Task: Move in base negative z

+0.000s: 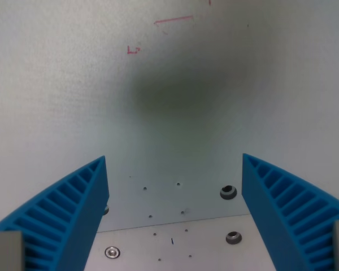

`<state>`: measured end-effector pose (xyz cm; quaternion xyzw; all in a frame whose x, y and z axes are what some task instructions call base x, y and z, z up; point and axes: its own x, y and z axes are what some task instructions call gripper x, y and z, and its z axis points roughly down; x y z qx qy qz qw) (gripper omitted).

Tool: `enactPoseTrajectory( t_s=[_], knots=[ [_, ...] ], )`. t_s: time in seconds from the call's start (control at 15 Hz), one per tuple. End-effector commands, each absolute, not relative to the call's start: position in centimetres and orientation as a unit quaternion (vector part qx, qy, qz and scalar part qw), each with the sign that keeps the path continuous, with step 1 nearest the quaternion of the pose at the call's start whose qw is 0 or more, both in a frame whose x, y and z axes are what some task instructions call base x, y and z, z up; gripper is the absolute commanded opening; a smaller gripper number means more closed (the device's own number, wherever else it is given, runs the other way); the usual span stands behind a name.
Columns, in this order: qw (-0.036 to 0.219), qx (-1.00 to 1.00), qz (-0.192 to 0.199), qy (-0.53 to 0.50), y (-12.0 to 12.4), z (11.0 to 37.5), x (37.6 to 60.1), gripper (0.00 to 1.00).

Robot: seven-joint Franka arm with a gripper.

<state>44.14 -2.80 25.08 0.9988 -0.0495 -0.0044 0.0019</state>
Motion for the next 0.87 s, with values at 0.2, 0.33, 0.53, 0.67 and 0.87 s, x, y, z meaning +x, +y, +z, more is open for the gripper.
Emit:
enactPoseTrajectory(
  t_s=[0.2,0.33,0.53,0.67,0.87],
  knots=[
    [0.002,0.999,-0.002,-0.050,-2.8,23.8,44.2,1.00],
    [0.002,0.999,-0.002,-0.050,-2.8,22.8,44.2,1.00],
    [0.002,0.999,-0.002,-0.050,-2.8,21.3,44.3,1.00],
    [0.002,0.999,-0.002,-0.050,-2.8,20.3,44.4,1.00],
    [0.002,0.999,-0.002,-0.050,-2.8,18.8,44.5,1.00]
  ],
)
